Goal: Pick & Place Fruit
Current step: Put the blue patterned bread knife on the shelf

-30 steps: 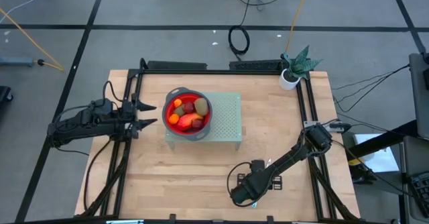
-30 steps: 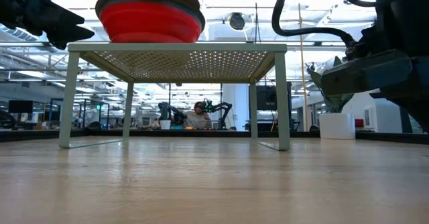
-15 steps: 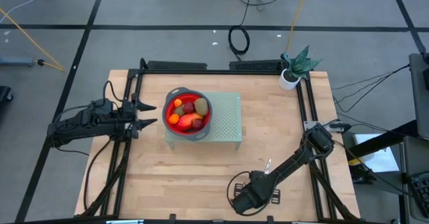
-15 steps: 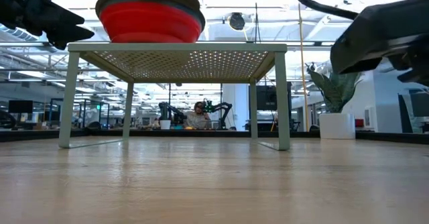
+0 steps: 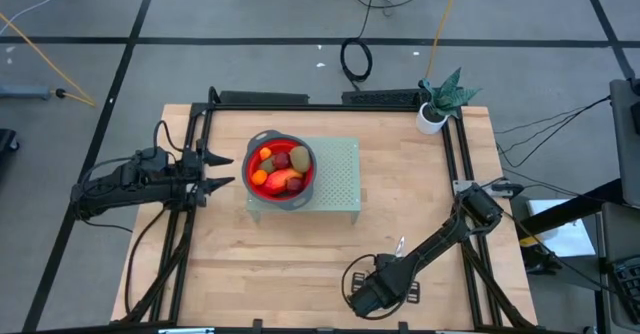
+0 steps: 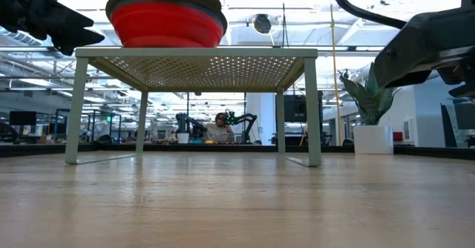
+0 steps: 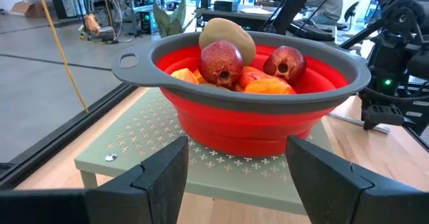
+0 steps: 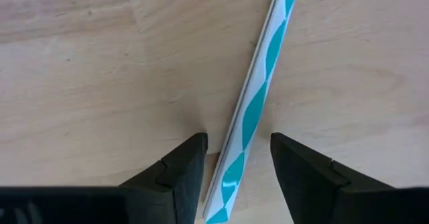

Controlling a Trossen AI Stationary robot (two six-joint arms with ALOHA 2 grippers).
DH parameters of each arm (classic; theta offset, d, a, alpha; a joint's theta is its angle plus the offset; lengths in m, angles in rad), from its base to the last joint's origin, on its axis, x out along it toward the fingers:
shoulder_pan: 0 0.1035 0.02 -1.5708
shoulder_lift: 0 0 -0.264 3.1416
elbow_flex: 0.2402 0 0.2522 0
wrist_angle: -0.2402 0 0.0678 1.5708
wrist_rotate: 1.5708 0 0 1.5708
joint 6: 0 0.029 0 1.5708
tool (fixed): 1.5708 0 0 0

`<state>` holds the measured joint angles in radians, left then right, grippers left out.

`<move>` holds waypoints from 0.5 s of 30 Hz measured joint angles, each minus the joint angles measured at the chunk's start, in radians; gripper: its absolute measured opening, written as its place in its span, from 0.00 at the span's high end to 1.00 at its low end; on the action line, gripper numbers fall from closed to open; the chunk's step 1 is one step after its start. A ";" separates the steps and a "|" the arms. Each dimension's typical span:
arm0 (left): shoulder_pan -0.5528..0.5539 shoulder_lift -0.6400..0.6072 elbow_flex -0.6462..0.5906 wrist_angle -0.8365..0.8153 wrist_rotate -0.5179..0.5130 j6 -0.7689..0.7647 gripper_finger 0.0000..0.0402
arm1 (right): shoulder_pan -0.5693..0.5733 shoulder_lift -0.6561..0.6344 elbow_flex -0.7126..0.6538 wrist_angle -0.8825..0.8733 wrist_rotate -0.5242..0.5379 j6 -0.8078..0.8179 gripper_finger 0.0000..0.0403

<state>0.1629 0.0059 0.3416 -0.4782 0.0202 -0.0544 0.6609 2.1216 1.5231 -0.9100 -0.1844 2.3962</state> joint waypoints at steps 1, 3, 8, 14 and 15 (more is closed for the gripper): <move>0.000 0.000 0.000 0.000 0.000 -0.001 0.38 | 0.000 0.000 -0.009 0.018 0.002 0.000 0.58; 0.000 0.000 0.000 0.000 0.000 -0.003 0.38 | 0.000 -0.001 -0.025 0.040 0.010 -0.003 0.58; 0.000 0.000 0.000 0.000 0.000 -0.003 0.38 | 0.000 0.001 -0.044 0.054 0.022 -0.015 0.64; 0.000 0.000 0.000 0.002 0.000 -0.003 0.38 | -0.008 0.004 -0.046 0.051 0.030 -0.037 0.83; 0.000 0.000 0.000 0.002 0.000 -0.003 0.38 | -0.009 0.004 -0.046 0.048 0.036 -0.044 0.87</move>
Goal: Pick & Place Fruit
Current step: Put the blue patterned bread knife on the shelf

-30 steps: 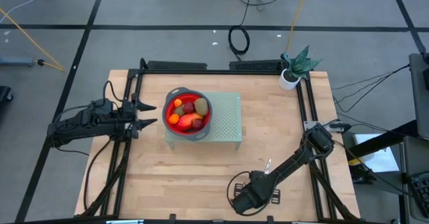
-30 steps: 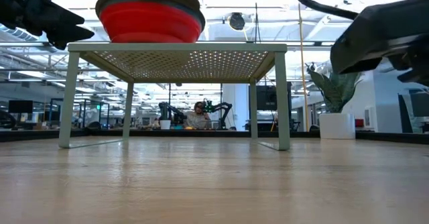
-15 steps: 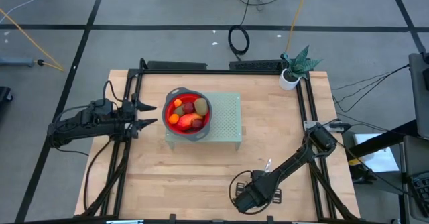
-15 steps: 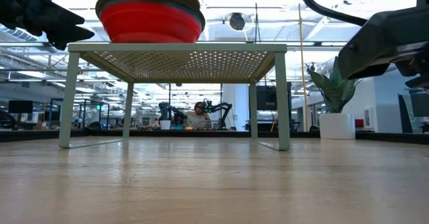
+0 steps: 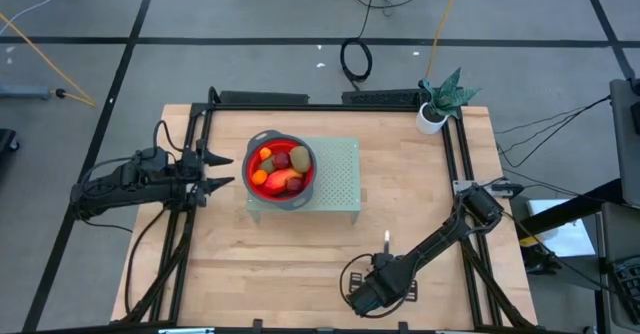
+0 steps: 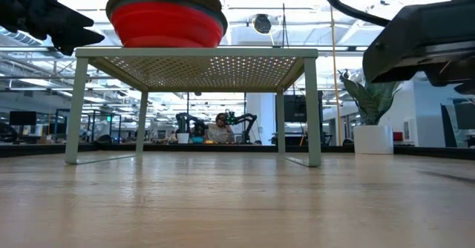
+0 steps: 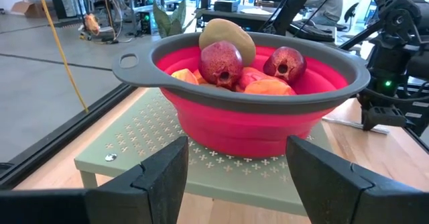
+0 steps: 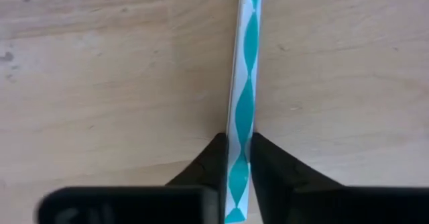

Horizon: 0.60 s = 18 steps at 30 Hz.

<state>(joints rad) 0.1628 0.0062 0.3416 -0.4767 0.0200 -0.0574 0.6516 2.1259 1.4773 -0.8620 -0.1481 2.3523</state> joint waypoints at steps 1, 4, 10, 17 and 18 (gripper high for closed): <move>0.000 0.000 0.000 0.000 0.000 0.000 0.38 | 0.000 0.000 0.000 -0.003 0.009 -0.003 0.90; 0.000 0.000 0.000 0.000 0.000 -0.004 0.38 | -0.002 0.000 0.000 -0.009 0.033 -0.009 0.93; 0.000 0.000 0.000 0.000 0.000 -0.006 0.38 | -0.001 -0.015 -0.001 -0.031 0.066 -0.009 0.93; 0.000 0.000 0.000 0.001 0.005 -0.009 0.38 | -0.003 -0.110 -0.009 -0.119 0.220 -0.008 0.93; 0.000 0.000 0.000 0.001 0.005 -0.009 0.38 | -0.005 -0.123 -0.010 -0.133 0.261 -0.008 0.93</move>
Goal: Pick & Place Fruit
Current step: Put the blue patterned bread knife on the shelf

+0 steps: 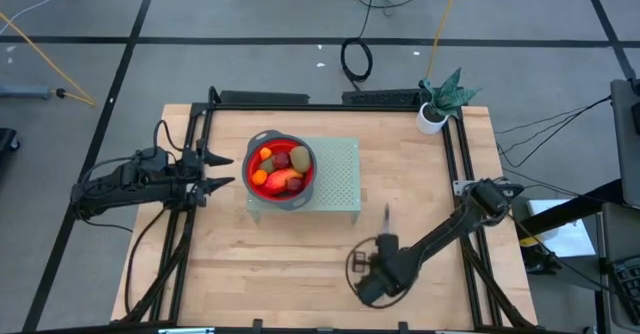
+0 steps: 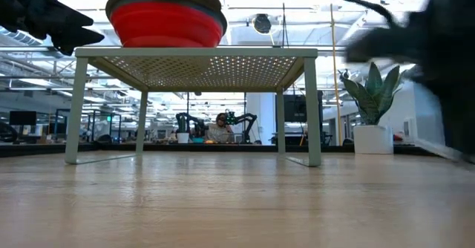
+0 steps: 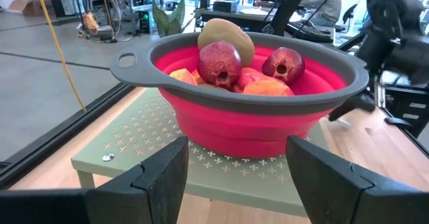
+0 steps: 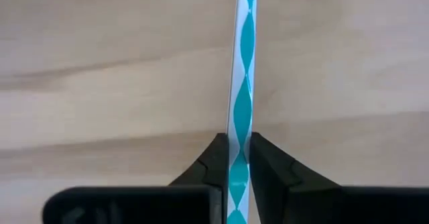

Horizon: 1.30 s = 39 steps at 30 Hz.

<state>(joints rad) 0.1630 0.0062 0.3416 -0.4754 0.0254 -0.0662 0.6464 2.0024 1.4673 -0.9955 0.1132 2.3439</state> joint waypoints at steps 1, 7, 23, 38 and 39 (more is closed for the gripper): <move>0.000 0.000 0.000 -0.001 0.000 -0.001 0.38 | -0.003 -0.020 0.000 0.002 0.025 0.000 0.93; 0.000 0.000 0.000 -0.001 0.001 -0.003 0.38 | -0.002 -0.115 0.005 -0.046 0.106 -0.002 0.93; 0.000 0.000 0.000 -0.001 0.003 -0.015 0.38 | -0.003 -0.272 0.006 -0.136 0.345 -0.040 0.93; 0.000 0.000 0.000 -0.002 0.003 -0.018 0.38 | -0.011 -0.437 0.007 0.043 0.653 -0.602 0.93; 0.000 0.000 0.000 -0.002 0.003 -0.018 0.38 | -0.016 -0.451 0.007 0.075 0.669 -0.668 0.93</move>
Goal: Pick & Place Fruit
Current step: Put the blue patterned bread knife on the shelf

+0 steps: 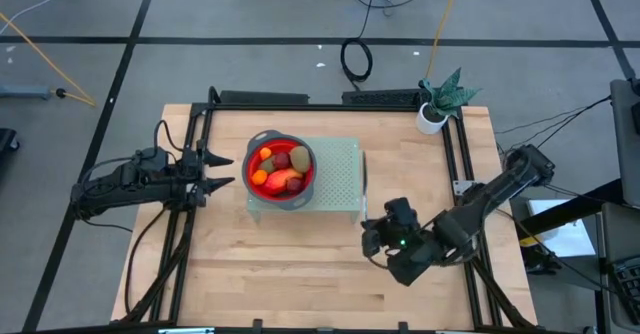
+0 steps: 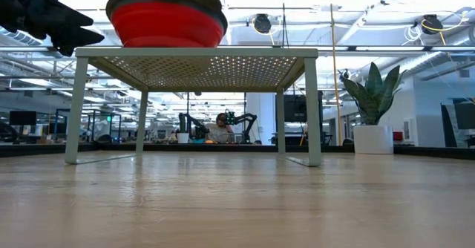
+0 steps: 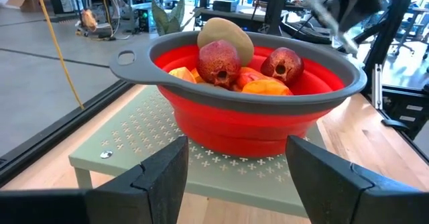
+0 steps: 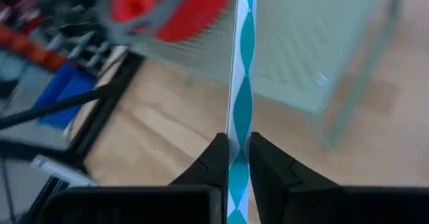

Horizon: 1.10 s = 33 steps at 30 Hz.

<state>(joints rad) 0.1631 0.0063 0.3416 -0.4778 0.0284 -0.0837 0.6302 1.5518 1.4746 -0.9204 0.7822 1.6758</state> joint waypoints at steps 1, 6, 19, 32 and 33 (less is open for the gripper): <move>0.000 0.000 0.000 0.000 0.000 0.000 0.38 | -0.005 -0.014 0.000 0.034 0.006 -0.071 0.93; 0.000 0.000 0.000 0.002 0.000 -0.010 0.38 | -0.075 -0.089 0.000 0.157 -0.004 -0.313 0.93; 0.000 0.000 0.000 0.001 -0.001 -0.035 0.38 | -0.445 -0.123 0.002 0.292 -0.422 -0.403 0.93; 0.000 0.000 0.000 0.001 -0.002 -0.051 0.38 | -0.518 -0.065 0.002 0.270 -0.577 -0.259 0.93; 0.000 0.000 0.000 0.001 -0.002 -0.051 0.38 | -0.517 -0.063 0.001 0.248 -0.579 -0.252 0.93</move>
<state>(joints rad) 0.1631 0.0063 0.3416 -0.4770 0.0269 -0.1345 0.1127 1.4884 1.4760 -0.6720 0.2033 1.4235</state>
